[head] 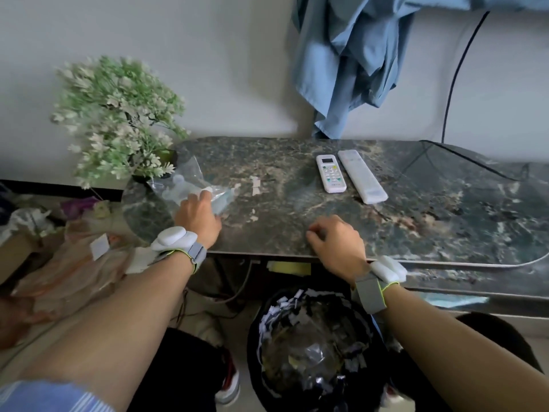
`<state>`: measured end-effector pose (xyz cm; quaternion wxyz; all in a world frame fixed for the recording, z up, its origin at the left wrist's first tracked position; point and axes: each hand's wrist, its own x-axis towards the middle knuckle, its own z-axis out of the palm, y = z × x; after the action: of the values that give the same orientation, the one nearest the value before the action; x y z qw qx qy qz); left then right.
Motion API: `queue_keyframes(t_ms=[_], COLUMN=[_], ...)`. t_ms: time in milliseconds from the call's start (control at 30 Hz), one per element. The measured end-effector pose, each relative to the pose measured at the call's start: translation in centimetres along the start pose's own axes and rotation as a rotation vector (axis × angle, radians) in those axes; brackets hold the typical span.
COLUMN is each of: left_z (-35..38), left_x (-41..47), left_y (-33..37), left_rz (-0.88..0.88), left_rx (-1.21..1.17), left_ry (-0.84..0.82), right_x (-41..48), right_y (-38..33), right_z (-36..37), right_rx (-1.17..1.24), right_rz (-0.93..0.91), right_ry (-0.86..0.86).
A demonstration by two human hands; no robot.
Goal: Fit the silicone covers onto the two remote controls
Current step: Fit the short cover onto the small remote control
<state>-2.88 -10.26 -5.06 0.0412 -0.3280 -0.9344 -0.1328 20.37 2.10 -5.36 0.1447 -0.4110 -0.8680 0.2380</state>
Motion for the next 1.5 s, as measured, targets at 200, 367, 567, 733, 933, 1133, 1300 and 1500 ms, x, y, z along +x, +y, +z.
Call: queue_keyframes(t_ms=[200,367,567,733,933,1133,1300,1500], left_z=[0.2,0.6,0.5,1.4,2.2,2.9,2.0,2.4], left_x=[-1.2,-3.8,-6.6,-7.4,-7.2,-6.4,-5.4,-4.3], left_y=[0.4,3.3,6.6,8.1,9.2,9.2,7.9,6.2], left_rz=[0.133,0.261,0.25,0.236,0.076,0.025,0.071,-0.039], left_rx=[-0.289,-0.533,-0.754,-0.836,-0.996,-1.071,-0.88,-0.684], left_ry=[0.089,0.109,0.033,-0.044,-0.127,-0.201,0.08,0.072], right_x=[-1.1,-0.7,0.2,0.5,0.0,0.4,1.1,1.4], right_y=[0.4,0.6,1.6,2.5,2.5,1.9,2.3,3.0], right_z=[0.6,0.1,-1.5,-1.8,-1.0,-0.2,-0.3,-0.4], right_rx=[0.164,0.416,0.747,0.772,0.243,-0.055,-0.009,0.119], right_rz=[-0.052,0.018,0.172,0.2,-0.065,-0.023,0.02,0.069], right_ry=[-0.016,-0.013,-0.036,-0.063,0.156,0.021,-0.002,-0.018])
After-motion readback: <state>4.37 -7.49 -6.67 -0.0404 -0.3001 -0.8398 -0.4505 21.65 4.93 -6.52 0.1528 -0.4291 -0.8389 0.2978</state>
